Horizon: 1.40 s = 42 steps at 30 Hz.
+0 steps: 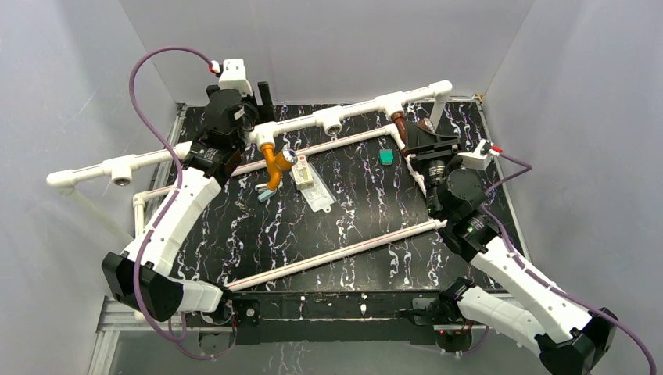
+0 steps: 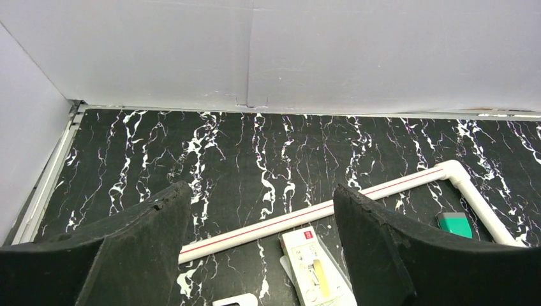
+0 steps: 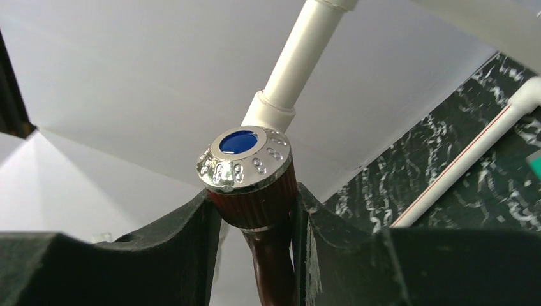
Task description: Install the water faucets
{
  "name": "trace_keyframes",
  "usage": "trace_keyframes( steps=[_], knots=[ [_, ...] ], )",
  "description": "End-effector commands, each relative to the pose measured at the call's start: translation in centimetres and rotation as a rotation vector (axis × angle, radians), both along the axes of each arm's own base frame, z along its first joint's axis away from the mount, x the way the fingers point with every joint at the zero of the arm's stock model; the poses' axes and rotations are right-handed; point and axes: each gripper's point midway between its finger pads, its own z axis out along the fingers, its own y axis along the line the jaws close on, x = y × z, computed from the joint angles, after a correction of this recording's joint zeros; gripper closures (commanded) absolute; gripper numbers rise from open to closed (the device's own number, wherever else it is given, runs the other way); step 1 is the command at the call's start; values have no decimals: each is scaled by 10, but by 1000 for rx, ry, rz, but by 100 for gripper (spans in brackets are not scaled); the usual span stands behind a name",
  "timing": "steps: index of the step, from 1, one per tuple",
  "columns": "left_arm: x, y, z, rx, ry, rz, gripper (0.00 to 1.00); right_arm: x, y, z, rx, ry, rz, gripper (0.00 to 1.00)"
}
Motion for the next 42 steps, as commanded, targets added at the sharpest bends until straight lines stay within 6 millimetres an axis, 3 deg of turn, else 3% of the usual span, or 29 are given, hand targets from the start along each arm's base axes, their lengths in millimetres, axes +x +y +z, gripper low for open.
trace_keyframes(
  steps=[1, 13, 17, 20, 32, 37, 42],
  knots=[
    [-40, -5, -168, 206, 520, -69, 20, -3, 33, -19, 318, 170, 148, 99],
    [-41, -6, -170, 205, 525, -71, 20, -10, 37, -59, 559, 356, 168, 99],
    [-40, -6, -170, 204, 526, -72, 20, -12, 32, -63, 558, 361, 154, 99],
    [-40, -6, -171, 205, 529, -72, 20, -14, 28, -59, 548, 349, 146, 93],
    [-41, -6, -172, 207, 534, -72, 20, -21, 22, -45, 447, 276, 163, 36],
    [-41, -7, -172, 208, 534, -72, 20, -30, 18, -38, 365, 234, 183, 22],
    [-41, -8, -172, 210, 533, -74, 20, -39, 10, -32, 272, 194, 184, 16]
  ],
)
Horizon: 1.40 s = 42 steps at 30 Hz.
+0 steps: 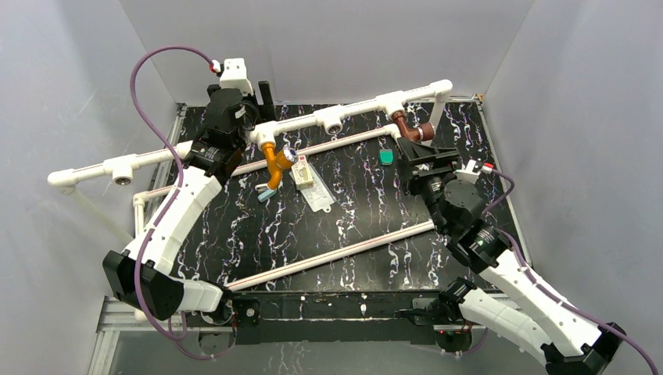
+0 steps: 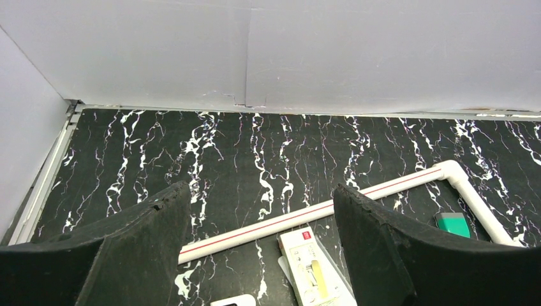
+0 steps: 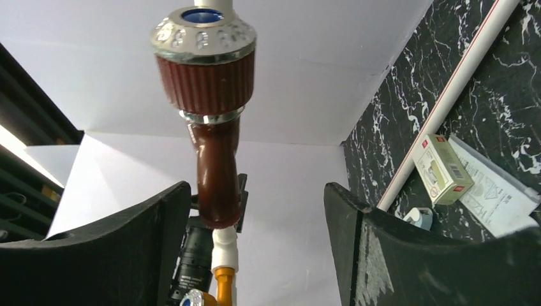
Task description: Install the water faucets
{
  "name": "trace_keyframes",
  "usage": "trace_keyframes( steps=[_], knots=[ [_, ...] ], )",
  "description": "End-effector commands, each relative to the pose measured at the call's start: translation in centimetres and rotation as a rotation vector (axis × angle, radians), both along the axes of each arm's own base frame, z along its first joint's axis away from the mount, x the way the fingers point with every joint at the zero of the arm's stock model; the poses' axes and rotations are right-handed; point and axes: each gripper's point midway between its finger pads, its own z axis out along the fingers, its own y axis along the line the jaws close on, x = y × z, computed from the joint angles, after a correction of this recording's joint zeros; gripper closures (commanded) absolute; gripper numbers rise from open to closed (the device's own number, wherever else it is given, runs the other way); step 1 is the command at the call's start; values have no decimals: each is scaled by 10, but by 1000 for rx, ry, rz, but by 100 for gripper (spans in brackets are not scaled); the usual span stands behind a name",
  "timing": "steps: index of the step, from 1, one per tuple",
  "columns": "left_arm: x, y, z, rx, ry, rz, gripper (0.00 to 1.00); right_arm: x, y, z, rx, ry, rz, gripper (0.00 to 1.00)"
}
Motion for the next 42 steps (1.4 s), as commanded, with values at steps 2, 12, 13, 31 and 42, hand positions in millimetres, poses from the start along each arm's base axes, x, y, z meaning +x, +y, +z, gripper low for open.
trace_keyframes(
  steps=[2, 12, 13, 31, 42],
  knots=[
    [-44, -6, -171, 213, 530, -74, 20, -14, -7, 6, -150, -80, 24, 16],
    [-43, -7, -173, 216, 535, -76, 20, -33, -36, 12, -639, -207, 15, 17],
    [-43, -7, -173, 216, 536, -76, 20, -35, -38, 15, -710, -238, 21, 17],
    [-43, -7, -175, 218, 540, -76, 20, -35, -79, 20, -2110, -702, 29, 11],
    [-43, -8, -175, 217, 543, -80, 20, -22, -58, 44, -2611, -1022, -171, 10]
  ],
)
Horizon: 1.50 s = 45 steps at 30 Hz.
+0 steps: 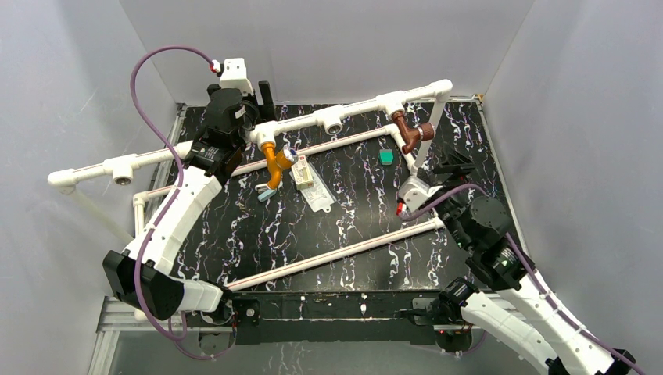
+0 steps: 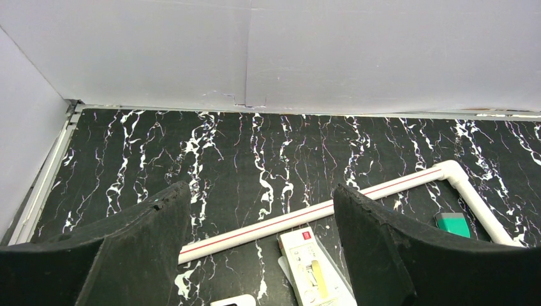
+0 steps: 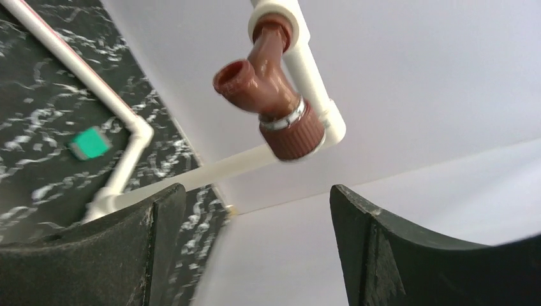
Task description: Install the water faucets
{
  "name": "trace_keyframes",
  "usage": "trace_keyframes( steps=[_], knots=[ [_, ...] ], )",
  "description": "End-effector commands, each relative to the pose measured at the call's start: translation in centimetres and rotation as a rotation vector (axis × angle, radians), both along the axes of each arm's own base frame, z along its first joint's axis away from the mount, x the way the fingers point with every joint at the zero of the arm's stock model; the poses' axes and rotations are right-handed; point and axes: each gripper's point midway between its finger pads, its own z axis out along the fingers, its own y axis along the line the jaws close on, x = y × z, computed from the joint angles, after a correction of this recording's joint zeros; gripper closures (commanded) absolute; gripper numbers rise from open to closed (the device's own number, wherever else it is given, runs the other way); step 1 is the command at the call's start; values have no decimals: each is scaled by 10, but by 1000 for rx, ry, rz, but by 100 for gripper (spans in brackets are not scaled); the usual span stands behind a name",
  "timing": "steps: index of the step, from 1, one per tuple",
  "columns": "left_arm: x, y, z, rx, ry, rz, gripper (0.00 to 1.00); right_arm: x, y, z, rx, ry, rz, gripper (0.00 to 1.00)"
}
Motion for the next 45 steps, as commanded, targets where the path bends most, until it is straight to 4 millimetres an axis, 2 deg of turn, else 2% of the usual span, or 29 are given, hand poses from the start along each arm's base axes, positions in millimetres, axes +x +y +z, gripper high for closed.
trace_keyframes(
  steps=[1, 5, 8, 13, 22, 28, 36, 40, 43, 44, 45],
  knots=[
    [-44, -8, -175, 216, 543, -79, 20, 5, 12, 41, -206, -259, 22, 10],
    [-44, -8, -175, 218, 543, -80, 20, 9, 25, 53, -299, -364, 35, 10],
    [-44, -8, -175, 218, 543, -80, 20, 17, 34, 49, -397, -378, 40, 12],
    [-43, -8, -175, 218, 543, -80, 20, 27, 43, 53, -454, -399, 35, 16],
    [-44, -8, -175, 217, 544, -81, 20, 38, 51, 54, -463, -405, 24, 25],
    [-44, -9, -175, 214, 543, -83, 20, 41, 47, 66, -414, -420, -13, 29],
    [-44, -9, -173, 210, 540, -86, 20, 46, 50, 65, -410, -404, -21, 52],
    [-44, -9, -173, 210, 539, -86, 20, 51, 46, 61, -372, -373, -48, 75],
    [-44, -9, -173, 210, 539, -87, 20, 52, 45, 56, -271, -329, -42, 94],
    [-44, -9, -173, 210, 539, -86, 20, 53, 47, 52, -228, -304, -32, 99],
    [-44, -9, -173, 211, 540, -86, 20, 54, 48, 49, -193, -281, -23, 99]
  ],
)
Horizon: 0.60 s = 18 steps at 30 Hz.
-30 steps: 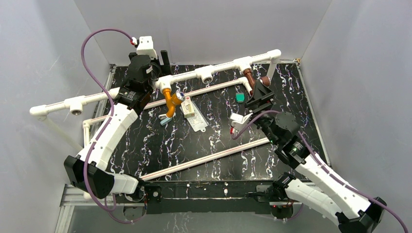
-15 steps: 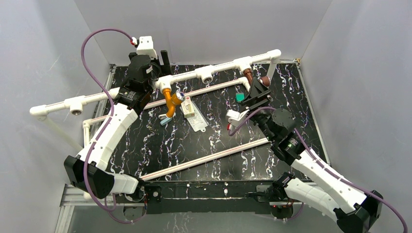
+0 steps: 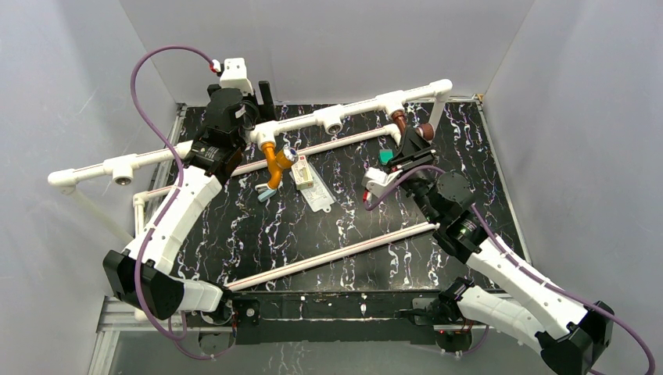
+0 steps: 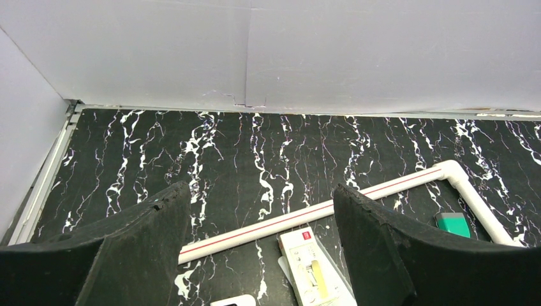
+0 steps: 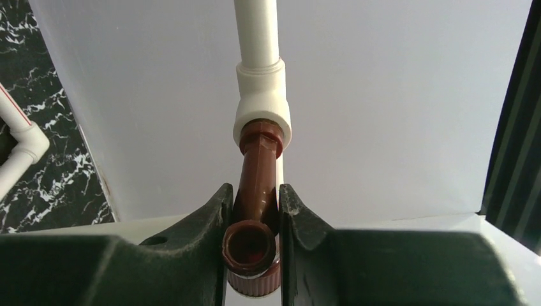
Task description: Install the water faucets
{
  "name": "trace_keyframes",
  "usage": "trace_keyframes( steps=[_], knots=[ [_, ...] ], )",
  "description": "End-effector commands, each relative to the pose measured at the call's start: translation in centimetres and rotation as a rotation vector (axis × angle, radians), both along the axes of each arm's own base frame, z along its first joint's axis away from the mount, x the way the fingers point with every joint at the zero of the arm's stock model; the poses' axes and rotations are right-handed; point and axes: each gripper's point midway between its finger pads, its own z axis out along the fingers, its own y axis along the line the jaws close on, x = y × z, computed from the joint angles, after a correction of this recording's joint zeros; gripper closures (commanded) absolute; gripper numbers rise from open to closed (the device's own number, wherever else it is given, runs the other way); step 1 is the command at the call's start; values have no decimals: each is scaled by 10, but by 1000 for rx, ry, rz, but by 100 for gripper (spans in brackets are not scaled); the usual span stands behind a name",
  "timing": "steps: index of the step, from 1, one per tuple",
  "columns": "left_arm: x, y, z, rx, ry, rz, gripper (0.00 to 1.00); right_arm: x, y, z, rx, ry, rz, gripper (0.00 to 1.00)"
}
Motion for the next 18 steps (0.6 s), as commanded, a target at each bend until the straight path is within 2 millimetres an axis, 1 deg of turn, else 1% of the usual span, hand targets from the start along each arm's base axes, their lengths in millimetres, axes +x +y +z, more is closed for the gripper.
trace_keyframes(
  steps=[1, 4, 5, 6, 10, 14, 18],
  knots=[
    [-44, -9, -173, 211, 538, -85, 20, 0, -6, 19, 247, 32, 5, 99],
    [-44, -9, -174, 211, 540, -85, 20, 1, 0, 9, 345, 89, 36, 99],
    [-44, -9, -174, 212, 540, -84, 20, 0, 1, 10, 388, 107, 47, 99],
    [-44, -9, -174, 212, 539, -84, 20, -1, 2, 10, 469, 142, 66, 99],
    [-44, -9, -175, 213, 542, -84, 20, -5, 5, 17, 727, 240, 117, 99],
    [-44, -8, -176, 215, 545, -83, 20, -9, 12, 22, 1011, 389, 173, 99],
    [-44, -8, -176, 216, 545, -83, 20, -19, 19, 32, 1294, 517, 263, 99]
  ],
)
